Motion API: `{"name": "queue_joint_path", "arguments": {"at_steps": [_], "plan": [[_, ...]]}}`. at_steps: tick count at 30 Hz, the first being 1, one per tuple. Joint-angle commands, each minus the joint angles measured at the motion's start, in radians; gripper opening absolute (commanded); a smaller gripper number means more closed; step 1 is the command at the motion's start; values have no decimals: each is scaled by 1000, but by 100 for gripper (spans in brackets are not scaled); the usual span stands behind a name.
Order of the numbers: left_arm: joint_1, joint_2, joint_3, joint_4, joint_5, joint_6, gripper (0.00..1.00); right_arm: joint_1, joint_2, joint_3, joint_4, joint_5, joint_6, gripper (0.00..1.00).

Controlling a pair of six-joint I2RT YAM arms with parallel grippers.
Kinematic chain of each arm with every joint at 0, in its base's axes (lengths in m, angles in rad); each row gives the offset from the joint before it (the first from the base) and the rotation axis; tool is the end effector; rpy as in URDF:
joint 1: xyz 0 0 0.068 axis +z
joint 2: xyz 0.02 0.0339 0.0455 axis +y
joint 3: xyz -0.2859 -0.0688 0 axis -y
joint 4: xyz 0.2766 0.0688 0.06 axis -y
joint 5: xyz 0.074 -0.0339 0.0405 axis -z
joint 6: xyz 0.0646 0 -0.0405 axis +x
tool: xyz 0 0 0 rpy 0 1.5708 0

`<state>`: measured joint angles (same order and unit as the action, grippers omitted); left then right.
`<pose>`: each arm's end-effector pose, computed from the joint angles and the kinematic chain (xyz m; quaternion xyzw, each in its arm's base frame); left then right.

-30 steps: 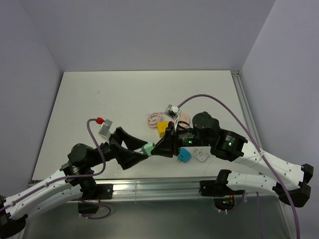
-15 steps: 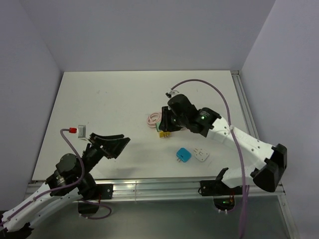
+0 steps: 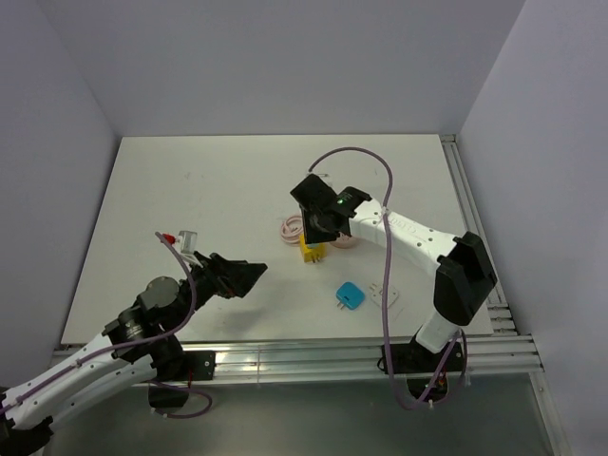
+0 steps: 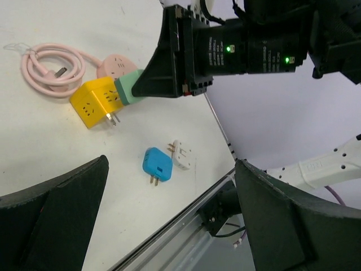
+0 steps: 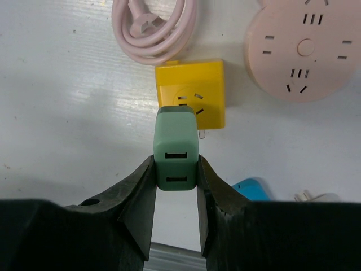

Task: Insert the plug

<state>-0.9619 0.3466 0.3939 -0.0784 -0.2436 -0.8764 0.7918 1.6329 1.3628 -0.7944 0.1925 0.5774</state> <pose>0.1050 -0.1233 0.2794 -0.0540 0.7157 -0.4964 0.4884 0.2807 0.2667 0.2627 -0.0792 0.9607 0.0856 0.2520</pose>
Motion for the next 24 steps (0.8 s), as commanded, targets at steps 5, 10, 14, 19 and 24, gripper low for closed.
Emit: {"name": "queue_joint_path", "arguments": {"at_steps": [5,10,14,19,24], "plan": [[0,0,8,69,50,43,100,-2,71,130,-74,50,-63,0],[0,-29,8,63,32,62,99,-2,111,162,-104,41,-76,0],[0,-52,5,46,17,71,100,-2,125,159,-121,39,-80,0],[0,-54,5,46,18,74,99,-2,130,142,-115,36,-79,0],[0,-52,8,46,32,73,99,-2,148,140,-98,30,-83,0]]}}
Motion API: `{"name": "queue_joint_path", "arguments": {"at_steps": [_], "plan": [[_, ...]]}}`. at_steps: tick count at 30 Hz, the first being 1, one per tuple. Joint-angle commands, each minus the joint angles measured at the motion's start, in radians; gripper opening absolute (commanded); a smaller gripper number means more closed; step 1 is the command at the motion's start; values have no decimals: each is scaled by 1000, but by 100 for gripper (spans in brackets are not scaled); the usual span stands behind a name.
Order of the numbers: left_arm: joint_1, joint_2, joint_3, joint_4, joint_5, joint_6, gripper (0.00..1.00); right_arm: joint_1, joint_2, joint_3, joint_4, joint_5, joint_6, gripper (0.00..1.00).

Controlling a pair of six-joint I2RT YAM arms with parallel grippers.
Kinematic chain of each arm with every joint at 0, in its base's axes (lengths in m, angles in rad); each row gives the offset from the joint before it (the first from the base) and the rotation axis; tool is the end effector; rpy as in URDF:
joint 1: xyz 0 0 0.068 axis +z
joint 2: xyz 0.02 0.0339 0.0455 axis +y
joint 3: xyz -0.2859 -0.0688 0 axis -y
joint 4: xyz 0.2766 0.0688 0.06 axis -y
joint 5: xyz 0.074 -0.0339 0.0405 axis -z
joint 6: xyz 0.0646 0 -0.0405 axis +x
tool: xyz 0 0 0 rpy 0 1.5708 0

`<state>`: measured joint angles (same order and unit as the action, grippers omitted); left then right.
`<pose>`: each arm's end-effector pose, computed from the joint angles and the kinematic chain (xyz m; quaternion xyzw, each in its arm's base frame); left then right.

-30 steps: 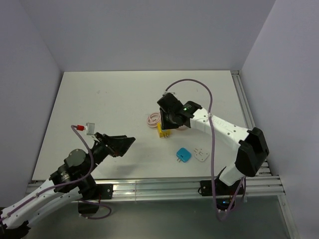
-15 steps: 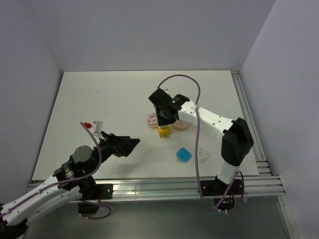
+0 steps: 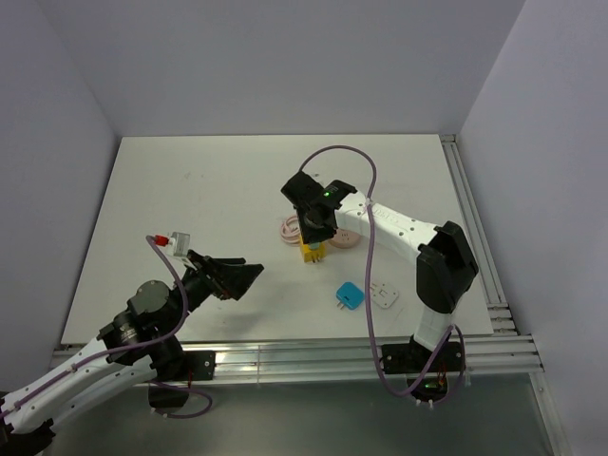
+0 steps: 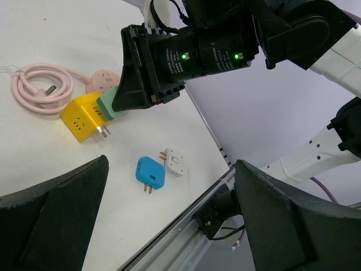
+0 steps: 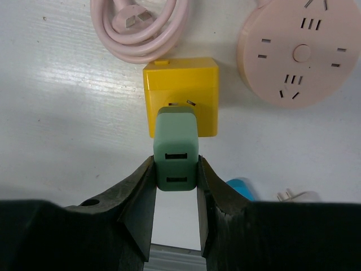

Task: Insert the plug

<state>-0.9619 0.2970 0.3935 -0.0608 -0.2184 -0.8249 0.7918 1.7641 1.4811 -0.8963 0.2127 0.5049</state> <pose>0.0991 -0.1176 0.2884 -0.0310 0.6940 -0.5100 0.5073 0.2975 0.2819 0.2477 -0.1190 0.9683 0.0338 0.2170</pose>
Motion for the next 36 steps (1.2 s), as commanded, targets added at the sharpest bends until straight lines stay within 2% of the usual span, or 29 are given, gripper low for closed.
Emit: {"name": "queue_joint_path", "arguments": {"at_steps": [1,21,27,36], "plan": [[0,-4,8,29,8,18,100,0,23,21,7,7,-11,0],[0,-29,5,15,11,17,100,-2,64,-2,16,-6,-16,0],[0,-19,14,16,17,15,99,0,142,7,0,16,-25,0],[0,-64,18,-27,5,18,99,-3,190,-199,138,-27,4,0]]}}
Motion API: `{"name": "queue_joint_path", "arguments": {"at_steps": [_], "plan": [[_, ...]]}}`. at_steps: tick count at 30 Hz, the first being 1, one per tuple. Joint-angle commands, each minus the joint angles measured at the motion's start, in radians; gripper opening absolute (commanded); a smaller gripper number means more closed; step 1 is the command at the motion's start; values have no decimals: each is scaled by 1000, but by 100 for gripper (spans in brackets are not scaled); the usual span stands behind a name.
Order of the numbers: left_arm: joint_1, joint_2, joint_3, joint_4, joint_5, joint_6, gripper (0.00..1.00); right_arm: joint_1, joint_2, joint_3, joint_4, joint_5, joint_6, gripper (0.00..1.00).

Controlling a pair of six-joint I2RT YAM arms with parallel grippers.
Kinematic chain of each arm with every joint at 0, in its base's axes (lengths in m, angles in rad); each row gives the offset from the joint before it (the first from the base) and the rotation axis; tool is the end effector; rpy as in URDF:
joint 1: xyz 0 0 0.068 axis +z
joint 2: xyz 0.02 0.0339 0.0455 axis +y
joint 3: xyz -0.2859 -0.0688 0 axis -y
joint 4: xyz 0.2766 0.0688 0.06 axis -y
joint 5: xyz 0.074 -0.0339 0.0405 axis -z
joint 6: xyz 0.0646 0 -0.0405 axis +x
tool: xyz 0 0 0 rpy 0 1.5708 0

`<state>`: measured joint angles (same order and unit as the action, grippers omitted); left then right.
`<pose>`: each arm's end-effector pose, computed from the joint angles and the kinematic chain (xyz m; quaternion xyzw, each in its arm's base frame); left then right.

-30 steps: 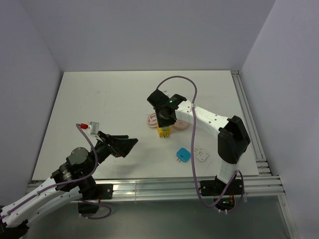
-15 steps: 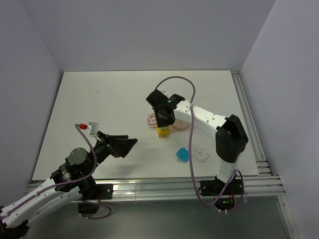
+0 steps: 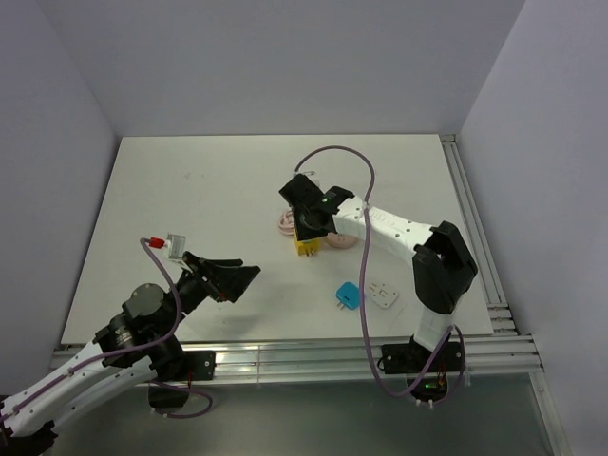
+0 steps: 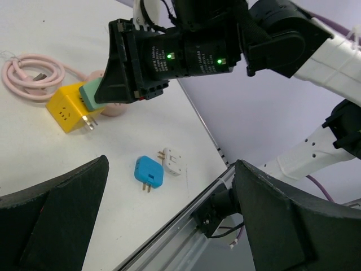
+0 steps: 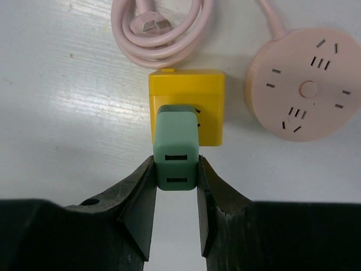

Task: Insert the plug

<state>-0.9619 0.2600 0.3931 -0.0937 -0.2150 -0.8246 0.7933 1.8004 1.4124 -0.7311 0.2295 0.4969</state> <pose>0.0953 -0.1126 0.2886 -0.0299 0.6927 -0.5118 0.5072 0.3076 0.2916 0.2196 -0.1176 0.9614 0.0446 0.2448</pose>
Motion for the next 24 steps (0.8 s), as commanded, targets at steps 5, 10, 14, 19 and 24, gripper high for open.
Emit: {"name": "queue_joint_path", "arguments": {"at_steps": [5,10,14,19,24], "plan": [[0,-41,27,-9,0,22,99,-8,224,-3,-116,-71,-58,0],[0,-44,30,-15,5,24,99,-23,275,127,-244,-145,-144,0],[0,-47,23,5,25,19,100,-45,293,184,-323,-199,-179,0],[0,-39,16,-9,31,10,99,-32,265,194,-433,-182,-204,0],[0,-47,20,-29,14,25,99,-29,232,204,-510,-180,-212,0]]}}
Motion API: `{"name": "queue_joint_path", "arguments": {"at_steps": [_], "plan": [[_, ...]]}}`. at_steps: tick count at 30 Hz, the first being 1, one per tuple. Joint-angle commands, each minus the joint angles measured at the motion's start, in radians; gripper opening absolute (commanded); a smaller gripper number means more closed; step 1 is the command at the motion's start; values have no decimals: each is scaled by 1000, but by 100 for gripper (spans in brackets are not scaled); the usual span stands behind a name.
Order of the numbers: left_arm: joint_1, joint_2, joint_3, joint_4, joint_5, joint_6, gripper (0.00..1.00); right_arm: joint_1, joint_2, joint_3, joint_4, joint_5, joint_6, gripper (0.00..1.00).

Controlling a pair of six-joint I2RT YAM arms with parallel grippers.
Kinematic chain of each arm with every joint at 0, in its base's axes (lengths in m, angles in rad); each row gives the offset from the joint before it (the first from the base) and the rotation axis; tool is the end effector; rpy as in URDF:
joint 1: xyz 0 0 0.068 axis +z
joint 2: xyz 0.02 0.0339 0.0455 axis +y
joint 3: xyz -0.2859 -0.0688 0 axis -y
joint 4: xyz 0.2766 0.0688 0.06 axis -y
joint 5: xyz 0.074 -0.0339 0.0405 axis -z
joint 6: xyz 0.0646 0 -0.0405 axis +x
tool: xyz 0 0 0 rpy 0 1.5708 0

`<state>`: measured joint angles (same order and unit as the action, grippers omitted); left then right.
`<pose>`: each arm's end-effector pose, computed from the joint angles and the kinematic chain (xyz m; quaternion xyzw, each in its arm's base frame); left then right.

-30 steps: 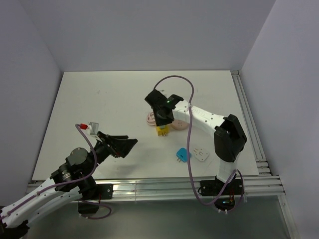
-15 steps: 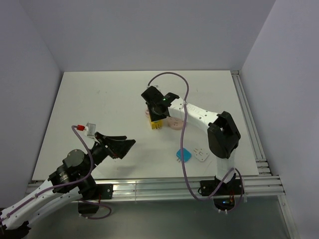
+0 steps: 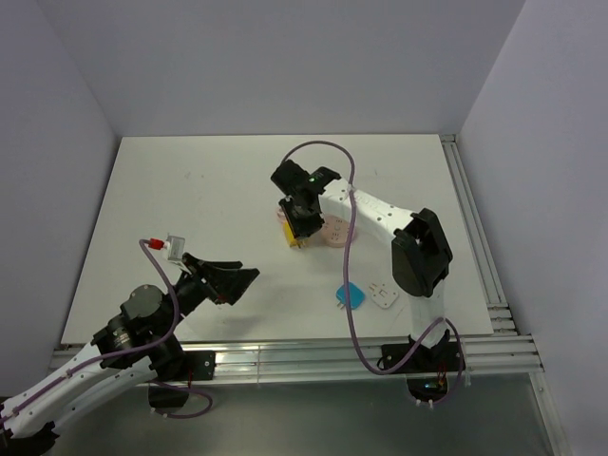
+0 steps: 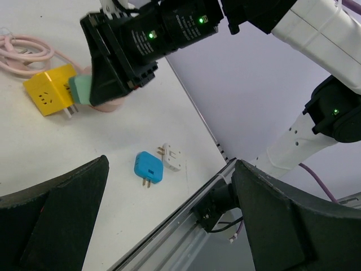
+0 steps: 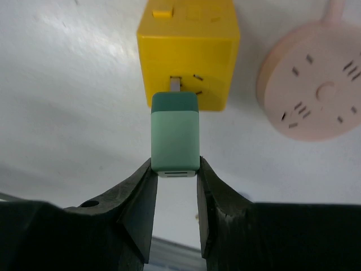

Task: Insert the plug

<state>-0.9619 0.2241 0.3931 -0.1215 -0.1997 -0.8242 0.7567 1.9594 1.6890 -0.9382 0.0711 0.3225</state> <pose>0.0911 -0.1083 0.2892 -0.0247 0.6900 -0.5178 0.5051 0.3376 0.3124 0.2326 -0.2055 0.9613 0.0625 0.1724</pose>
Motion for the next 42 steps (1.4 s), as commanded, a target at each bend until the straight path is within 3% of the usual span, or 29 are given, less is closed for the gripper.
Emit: {"name": "queue_joint_path", "arguments": {"at_steps": [1,13,24,28,32,38,41,42], "plan": [[0,-15,20,-4,0,31,99,6,72,-65,-313,-11,-34,0],[0,-25,29,-30,-3,34,99,18,10,48,-277,137,50,0],[0,64,7,20,-4,-36,96,43,-278,-171,-77,161,105,0],[0,127,15,37,-10,-69,95,43,-387,-334,68,131,112,16],[0,236,64,-1,-79,-110,96,43,-494,-518,308,127,76,43],[9,514,226,-58,-251,-99,89,39,-646,-764,666,96,44,53],[78,700,343,-66,-161,-35,85,39,-627,-790,728,88,14,58],[131,742,380,-31,-123,2,77,38,-605,-789,737,91,6,58]]}}
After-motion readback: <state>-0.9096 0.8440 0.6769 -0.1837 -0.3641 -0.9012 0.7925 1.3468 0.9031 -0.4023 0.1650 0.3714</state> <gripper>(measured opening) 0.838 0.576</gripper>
